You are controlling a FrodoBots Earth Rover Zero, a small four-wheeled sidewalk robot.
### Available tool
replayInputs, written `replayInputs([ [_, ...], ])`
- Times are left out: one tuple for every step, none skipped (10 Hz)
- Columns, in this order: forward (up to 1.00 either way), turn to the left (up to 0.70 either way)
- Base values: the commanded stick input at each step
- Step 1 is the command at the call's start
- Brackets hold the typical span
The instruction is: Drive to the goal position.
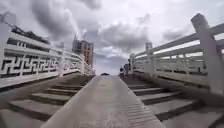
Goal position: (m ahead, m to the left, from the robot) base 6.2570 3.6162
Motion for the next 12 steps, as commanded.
replayInputs([
  [0.7,0.0],
  [0.7,0.0],
  [0.7,0.0],
  [0.7,0.0],
  [0.7,0.0],
  [0.7,0.0],
  [0.7,0.0],
  [0.7,0.0],
  [0.7,0.0],
  [0.7,0.0],
  [0.7,0.0],
  [0.7,0.0],
])
